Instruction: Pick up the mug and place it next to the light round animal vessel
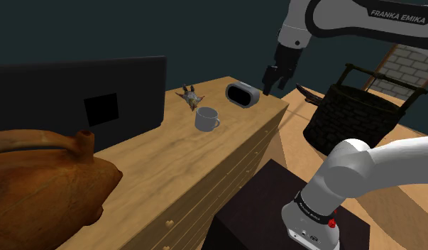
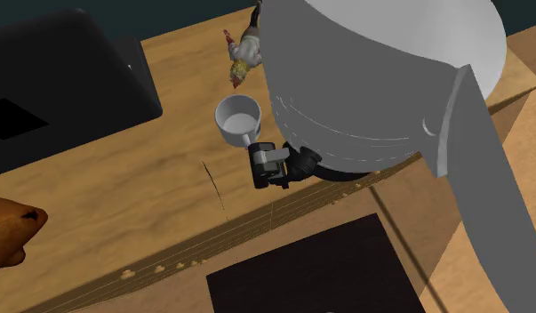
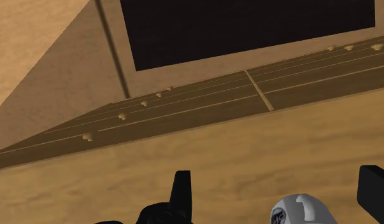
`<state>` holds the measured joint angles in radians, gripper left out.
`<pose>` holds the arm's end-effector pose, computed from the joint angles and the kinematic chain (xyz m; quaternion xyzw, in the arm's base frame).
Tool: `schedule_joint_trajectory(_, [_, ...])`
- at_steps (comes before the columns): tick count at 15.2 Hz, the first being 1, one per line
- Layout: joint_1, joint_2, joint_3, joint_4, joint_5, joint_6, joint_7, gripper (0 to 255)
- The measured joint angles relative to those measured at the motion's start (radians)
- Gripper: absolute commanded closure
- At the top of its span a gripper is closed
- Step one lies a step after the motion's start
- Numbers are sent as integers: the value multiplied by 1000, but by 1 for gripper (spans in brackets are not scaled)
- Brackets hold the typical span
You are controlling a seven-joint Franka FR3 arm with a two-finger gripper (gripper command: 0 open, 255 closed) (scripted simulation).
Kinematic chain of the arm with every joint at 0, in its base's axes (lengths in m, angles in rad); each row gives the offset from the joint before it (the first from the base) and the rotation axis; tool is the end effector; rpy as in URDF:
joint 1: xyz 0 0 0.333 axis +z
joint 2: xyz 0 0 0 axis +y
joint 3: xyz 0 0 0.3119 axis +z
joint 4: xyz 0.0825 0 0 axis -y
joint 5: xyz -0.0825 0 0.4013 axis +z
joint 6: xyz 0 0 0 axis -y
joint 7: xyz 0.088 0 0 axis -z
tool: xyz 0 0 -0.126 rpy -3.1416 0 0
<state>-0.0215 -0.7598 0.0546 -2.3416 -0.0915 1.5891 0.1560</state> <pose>0.3363 0.0036 0.5692 0.9956 -0.0680 0.0089 0.0640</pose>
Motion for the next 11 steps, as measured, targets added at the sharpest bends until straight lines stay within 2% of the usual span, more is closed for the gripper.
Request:
schedule_joint_trajectory(3, [1,41,7,6,6,32,13,0])
schedule_joint_trajectory(11, [11,283,60,39,43,227,104,0])
